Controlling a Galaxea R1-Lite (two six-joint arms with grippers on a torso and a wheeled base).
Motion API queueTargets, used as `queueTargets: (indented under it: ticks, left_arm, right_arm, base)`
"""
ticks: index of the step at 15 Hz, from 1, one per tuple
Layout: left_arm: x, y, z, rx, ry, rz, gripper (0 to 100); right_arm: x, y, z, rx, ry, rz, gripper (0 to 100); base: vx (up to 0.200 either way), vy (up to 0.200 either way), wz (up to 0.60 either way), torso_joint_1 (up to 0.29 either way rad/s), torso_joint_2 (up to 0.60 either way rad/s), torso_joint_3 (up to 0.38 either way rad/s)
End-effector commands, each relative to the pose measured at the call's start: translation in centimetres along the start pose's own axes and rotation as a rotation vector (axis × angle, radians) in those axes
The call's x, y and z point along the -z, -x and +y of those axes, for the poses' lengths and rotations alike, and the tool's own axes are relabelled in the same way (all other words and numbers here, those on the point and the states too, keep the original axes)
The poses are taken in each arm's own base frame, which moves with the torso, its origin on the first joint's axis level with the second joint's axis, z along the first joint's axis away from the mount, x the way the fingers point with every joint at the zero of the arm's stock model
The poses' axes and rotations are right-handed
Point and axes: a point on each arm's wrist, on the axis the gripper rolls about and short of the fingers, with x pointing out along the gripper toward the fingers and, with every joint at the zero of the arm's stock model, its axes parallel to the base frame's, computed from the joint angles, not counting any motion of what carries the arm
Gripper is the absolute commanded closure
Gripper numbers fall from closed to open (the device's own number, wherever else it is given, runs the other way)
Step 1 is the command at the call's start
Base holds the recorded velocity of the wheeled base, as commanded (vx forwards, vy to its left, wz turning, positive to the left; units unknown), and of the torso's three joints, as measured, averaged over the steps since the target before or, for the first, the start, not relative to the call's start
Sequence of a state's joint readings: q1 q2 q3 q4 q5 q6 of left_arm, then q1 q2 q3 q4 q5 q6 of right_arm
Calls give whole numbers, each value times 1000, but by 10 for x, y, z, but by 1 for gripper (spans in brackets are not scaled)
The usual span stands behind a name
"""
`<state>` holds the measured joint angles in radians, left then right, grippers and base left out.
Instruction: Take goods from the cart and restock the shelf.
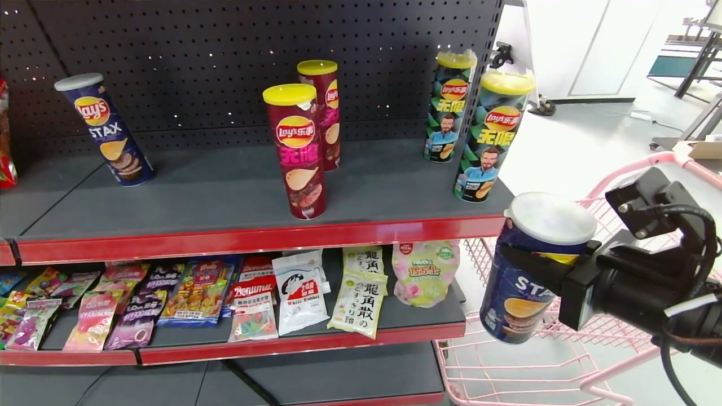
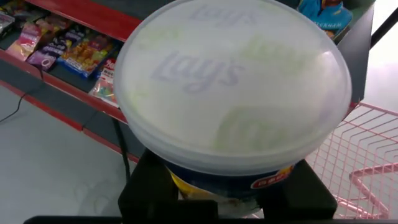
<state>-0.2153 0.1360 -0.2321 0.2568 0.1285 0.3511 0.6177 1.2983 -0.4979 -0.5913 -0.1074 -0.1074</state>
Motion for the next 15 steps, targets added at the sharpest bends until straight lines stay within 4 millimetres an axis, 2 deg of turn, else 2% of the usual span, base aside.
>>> queueTargets:
  ticks: [1,8,11,15]
  left_arm:
    - [0,0,0,-1,0,-1,0]
    - [-1,0,0,-2,-1,-4,0]
    - [-1,0,1,-1,-1,-4,0]
    - [-2,0,1,2,-2,-2,0]
  right_arm:
    - [-2,4,-1,1,-2,-16,100]
    - [2,7,0,1,1,-5,100]
    - [11,11,0,0,31,16,100]
    - [15,19,0,-8,32,11,100]
  base:
    - [0,0,0,203,-491,-315]
    - [0,0,0,159,-395,-237]
    - [0,0,0,87,-220,-126]
    - [0,200,0,10,-16,-12]
